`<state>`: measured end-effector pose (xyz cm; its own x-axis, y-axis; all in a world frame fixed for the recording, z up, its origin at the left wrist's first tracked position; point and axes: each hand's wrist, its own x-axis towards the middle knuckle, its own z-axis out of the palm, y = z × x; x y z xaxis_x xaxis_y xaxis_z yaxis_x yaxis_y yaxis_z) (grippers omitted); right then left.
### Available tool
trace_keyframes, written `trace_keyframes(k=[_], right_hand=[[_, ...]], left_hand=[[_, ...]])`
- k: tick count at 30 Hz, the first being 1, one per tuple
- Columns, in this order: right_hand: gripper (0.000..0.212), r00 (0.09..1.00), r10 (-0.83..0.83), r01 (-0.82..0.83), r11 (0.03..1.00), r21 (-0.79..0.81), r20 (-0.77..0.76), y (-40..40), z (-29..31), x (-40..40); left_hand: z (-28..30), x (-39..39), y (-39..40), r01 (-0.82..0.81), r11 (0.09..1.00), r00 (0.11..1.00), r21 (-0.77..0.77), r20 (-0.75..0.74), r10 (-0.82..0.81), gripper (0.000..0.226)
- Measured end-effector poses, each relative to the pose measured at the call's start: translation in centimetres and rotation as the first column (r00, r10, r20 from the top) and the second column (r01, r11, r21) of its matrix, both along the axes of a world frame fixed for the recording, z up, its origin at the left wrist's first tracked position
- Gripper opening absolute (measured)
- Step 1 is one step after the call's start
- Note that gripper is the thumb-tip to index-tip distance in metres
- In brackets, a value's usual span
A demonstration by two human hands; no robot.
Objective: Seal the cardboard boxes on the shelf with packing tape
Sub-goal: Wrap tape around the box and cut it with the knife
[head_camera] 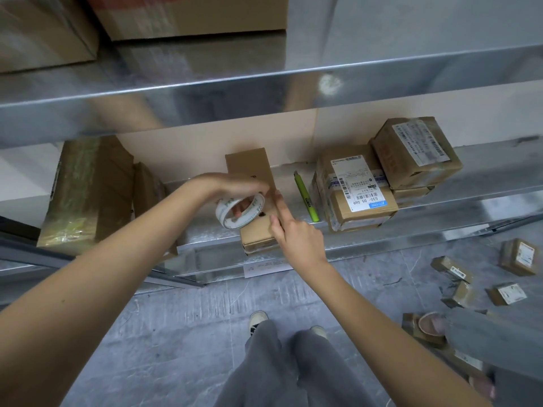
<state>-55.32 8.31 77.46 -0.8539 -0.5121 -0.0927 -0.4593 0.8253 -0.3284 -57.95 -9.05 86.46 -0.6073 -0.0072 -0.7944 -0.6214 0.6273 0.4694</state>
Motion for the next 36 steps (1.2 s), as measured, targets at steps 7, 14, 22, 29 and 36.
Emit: trace_keyframes(k=[7,14,22,29,36], right_hand=[[0.05,0.999,0.049,-0.051,0.994,-0.099,-0.023,0.7,-0.6,-0.7],[0.04,0.997,0.075,-0.07,0.959,-0.274,0.008,0.9,-0.2,-2.1],[0.068,0.969,-0.203,0.217,0.972,-0.093,0.144,-0.4,-6.3,-7.4],[0.056,0.991,-0.135,0.132,0.966,0.223,-0.001,-0.8,-6.8,-8.3],[0.028,0.887,-0.282,0.385,0.889,-0.249,0.365,2.2,0.1,-7.0]], left_hand=[[-0.6,0.0,-0.3,-0.043,0.996,0.999,0.077,-0.021,0.045,0.028],[-0.3,0.0,-0.4,-0.054,0.992,0.998,0.111,-0.032,0.058,0.026],[-0.7,0.8,-0.8,-0.068,0.984,0.994,0.167,-0.071,0.081,0.039],[-0.7,0.9,-1.1,-0.093,0.985,0.989,0.144,-0.098,0.108,0.019],[-0.5,0.7,-0.9,-0.099,0.988,0.989,0.122,-0.098,0.112,0.021]])
